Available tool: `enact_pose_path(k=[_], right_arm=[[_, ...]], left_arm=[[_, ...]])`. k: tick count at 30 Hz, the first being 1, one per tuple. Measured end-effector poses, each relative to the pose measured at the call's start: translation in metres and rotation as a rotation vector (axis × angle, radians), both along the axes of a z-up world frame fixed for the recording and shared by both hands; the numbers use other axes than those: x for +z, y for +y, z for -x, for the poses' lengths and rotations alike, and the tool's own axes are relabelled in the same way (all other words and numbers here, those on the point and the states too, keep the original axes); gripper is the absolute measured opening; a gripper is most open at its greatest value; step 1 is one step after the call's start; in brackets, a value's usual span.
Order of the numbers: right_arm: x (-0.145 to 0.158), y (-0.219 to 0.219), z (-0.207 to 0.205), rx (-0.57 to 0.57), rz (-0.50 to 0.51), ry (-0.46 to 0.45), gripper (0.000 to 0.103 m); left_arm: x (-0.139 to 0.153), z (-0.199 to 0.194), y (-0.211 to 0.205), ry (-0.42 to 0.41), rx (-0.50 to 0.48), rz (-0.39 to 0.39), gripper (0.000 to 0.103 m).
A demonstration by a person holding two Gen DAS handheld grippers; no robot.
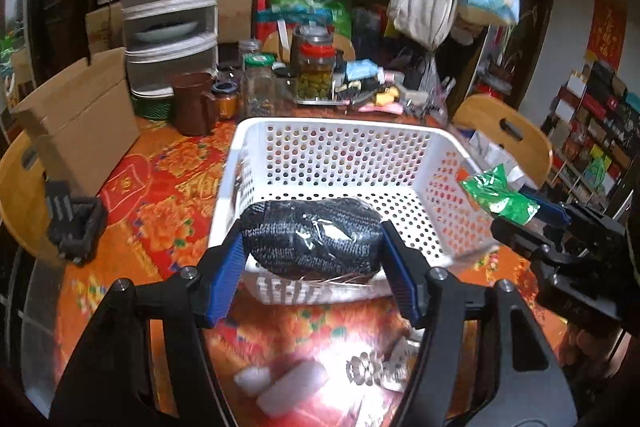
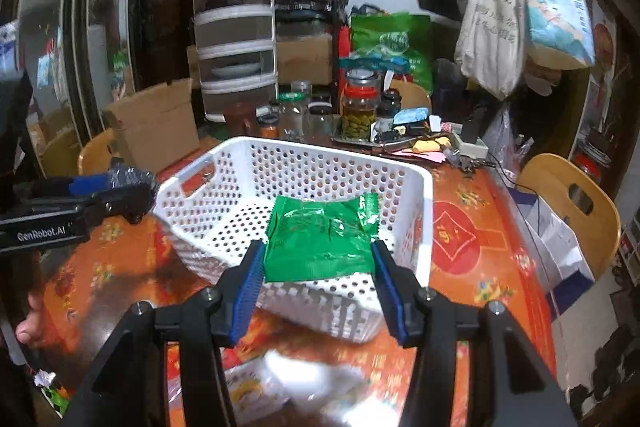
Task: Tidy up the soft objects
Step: 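Carry the black bundle with the left tool while the right tool carries the green packet into the basket, then open the left tool over the basket while the right tool releases the green packet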
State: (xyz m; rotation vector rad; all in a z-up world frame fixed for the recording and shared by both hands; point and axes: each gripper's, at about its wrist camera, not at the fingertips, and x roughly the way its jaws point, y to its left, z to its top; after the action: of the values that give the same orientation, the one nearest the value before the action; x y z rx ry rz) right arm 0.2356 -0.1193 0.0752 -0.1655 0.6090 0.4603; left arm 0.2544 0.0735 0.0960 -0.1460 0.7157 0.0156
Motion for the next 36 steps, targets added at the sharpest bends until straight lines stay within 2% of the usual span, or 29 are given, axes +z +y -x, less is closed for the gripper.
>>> enact_pose_path(k=[5, 10, 14, 18, 22, 23, 25, 26, 27, 28, 30, 34, 36], right_arm=[[-0.012, 0.015, -0.048, -0.013, 0.056, 0.070, 0.052], [-0.033, 0.021, -0.080, -0.012, 0.091, 0.160, 0.052], [-0.046, 0.026, -0.097, 0.001, 0.109, 0.212, 0.052], [-0.056, 0.031, -0.106, 0.007, 0.131, 0.249, 0.052], [-0.062, 0.035, -0.110, 0.015, 0.146, 0.255, 0.053], [-0.062, 0.036, -0.110, 0.018, 0.148, 0.252, 0.053], [-0.064, 0.037, -0.110, 0.020, 0.152, 0.247, 0.054], [-0.064, 0.037, -0.111, 0.023, 0.147, 0.244, 0.055], [-0.063, 0.037, -0.110, 0.029, 0.137, 0.242, 0.059], [-0.063, 0.037, -0.110, 0.031, 0.132, 0.237, 0.063], [-0.060, 0.037, -0.108, 0.031, 0.131, 0.220, 0.076], [-0.053, 0.033, -0.102, 0.034, 0.113, 0.198, 0.084], [-0.048, 0.029, -0.098, 0.032, 0.106, 0.184, 0.095]], left_arm=[[-0.018, -0.064, -0.006, 0.142, 0.002, -0.026, 0.062], [-0.044, -0.100, -0.007, 0.240, 0.009, -0.036, 0.062], [-0.058, -0.115, -0.016, 0.277, -0.016, -0.059, 0.062], [-0.072, -0.121, -0.013, 0.312, -0.003, -0.034, 0.062], [-0.076, -0.122, -0.014, 0.307, -0.004, -0.060, 0.064], [-0.076, -0.121, -0.014, 0.301, -0.004, -0.049, 0.065], [-0.074, -0.121, -0.012, 0.290, 0.003, -0.041, 0.076], [-0.073, -0.120, -0.011, 0.280, 0.007, -0.042, 0.088], [-0.071, -0.119, -0.010, 0.271, 0.009, -0.040, 0.095], [-0.069, -0.117, -0.008, 0.260, 0.009, -0.032, 0.096], [-0.067, -0.115, -0.007, 0.253, 0.010, -0.020, 0.096], [-0.055, -0.106, -0.003, 0.219, 0.008, 0.003, 0.098], [-0.047, -0.099, -0.001, 0.197, 0.003, 0.009, 0.103]])
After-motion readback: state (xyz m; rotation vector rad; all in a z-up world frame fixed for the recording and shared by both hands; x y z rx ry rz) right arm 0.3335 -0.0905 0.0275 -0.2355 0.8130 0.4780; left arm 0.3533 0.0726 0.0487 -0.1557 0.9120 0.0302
